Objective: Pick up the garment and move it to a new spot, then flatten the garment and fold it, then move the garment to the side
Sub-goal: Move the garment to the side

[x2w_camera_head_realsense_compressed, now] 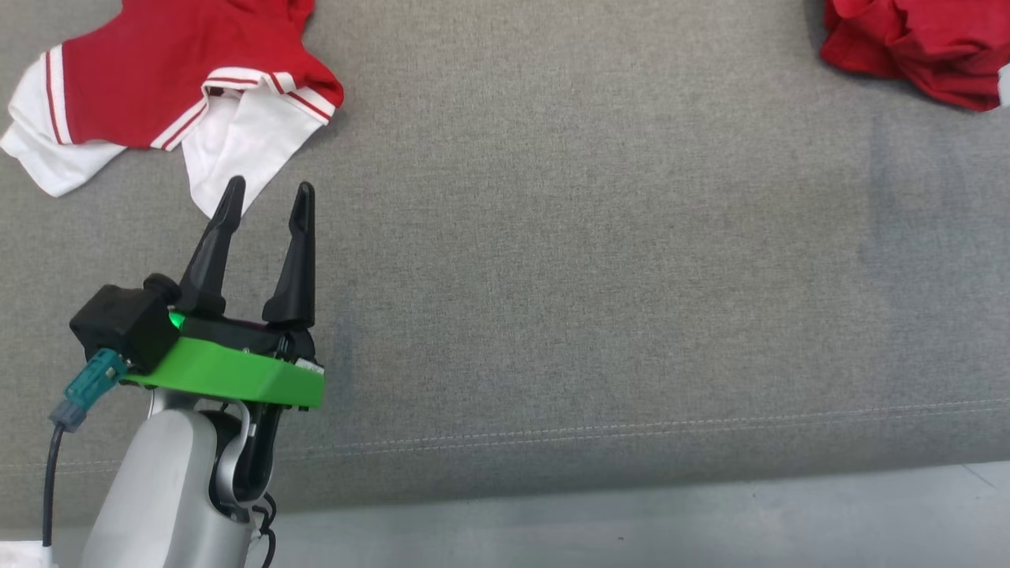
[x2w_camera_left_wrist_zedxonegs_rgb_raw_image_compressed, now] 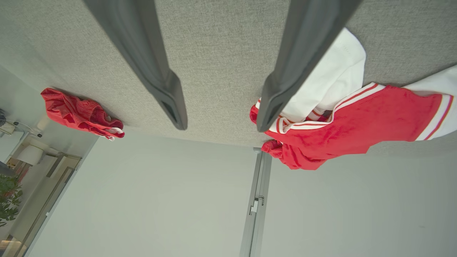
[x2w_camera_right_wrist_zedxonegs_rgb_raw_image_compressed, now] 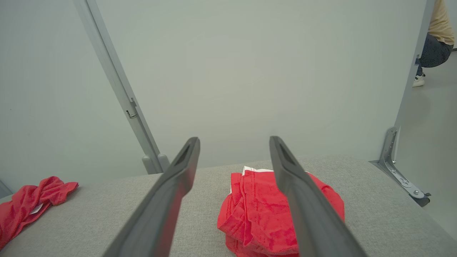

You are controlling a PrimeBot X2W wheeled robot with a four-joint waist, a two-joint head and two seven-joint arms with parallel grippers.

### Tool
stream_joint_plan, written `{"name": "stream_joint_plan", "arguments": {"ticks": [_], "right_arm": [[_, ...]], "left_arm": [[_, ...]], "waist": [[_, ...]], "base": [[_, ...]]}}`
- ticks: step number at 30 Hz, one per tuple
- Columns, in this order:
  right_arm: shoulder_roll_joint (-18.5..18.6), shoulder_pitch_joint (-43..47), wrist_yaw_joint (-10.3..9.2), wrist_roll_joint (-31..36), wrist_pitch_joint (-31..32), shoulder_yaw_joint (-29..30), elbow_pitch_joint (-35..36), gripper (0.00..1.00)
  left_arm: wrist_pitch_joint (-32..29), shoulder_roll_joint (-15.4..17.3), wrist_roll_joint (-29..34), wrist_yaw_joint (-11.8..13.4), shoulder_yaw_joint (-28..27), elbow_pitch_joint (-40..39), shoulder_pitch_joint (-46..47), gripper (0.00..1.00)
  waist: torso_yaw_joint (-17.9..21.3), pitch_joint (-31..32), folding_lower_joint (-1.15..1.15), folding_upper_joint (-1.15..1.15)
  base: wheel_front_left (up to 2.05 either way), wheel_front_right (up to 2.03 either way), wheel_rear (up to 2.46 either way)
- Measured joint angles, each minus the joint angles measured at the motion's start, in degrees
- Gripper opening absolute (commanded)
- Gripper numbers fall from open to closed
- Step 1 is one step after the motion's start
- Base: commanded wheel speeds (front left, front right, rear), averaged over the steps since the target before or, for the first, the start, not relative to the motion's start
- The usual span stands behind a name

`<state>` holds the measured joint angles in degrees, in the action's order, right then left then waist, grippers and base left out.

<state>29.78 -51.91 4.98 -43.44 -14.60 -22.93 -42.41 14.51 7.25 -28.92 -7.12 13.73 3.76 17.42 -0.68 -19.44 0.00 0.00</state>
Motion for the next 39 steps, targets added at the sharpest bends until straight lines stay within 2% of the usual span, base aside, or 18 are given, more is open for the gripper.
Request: {"name": "stream_joint_plan", "arguments": {"ticks": [9, 14, 18, 25, 29, 39], "right_arm": [[-3.74, 13.50, 0.54, 1.76, 0.00, 0.89, 8.67, 1.00], [-7.67, 21.91, 0.54, 1.71, 0.00, 2.61, 14.05, 1.00], [-9.15, 27.67, 0.40, 2.98, 0.01, 2.87, 17.52, 1.00], [-9.26, 34.26, -1.83, 8.77, 0.01, 4.36, 22.74, 1.00], [-9.80, 37.58, -3.87, 10.03, 0.01, 6.41, 25.55, 1.00], [-11.01, 42.68, -5.56, 13.22, 0.01, 8.82, 31.56, 1.00]], "left_arm": [[0.00, -0.85, -0.15, 0.00, -0.47, 3.32, -4.89, 1.00], [0.00, -1.18, -0.14, 0.00, -0.71, 3.71, -6.65, 1.00], [0.00, -1.35, -0.14, 0.04, -1.35, 3.60, -8.56, 1.00], [0.00, -2.20, 0.58, 0.07, -1.49, 3.55, -9.69, 1.00], [0.00, -2.30, 1.03, 0.07, -1.82, 3.44, -9.89, 1.00], [0.00, -2.52, 1.65, 0.07, -2.25, 3.04, -10.93, 1.00]], "waist": [[0.27, 7.40, 0.00, 0.00], [0.29, 11.05, 0.00, 0.00], [0.40, 13.40, 0.00, 0.00], [1.16, 15.16, 0.00, 0.00], [1.29, 15.35, 0.00, 0.00], [1.31, 15.39, 0.00, 0.00]], "base": [[0.00, 0.00, 0.00], [0.00, 0.00, 0.00], [0.00, 0.00, 0.00], [0.00, 0.00, 0.00], [0.00, 0.00, 0.00], [0.00, 0.00, 0.00]]}}
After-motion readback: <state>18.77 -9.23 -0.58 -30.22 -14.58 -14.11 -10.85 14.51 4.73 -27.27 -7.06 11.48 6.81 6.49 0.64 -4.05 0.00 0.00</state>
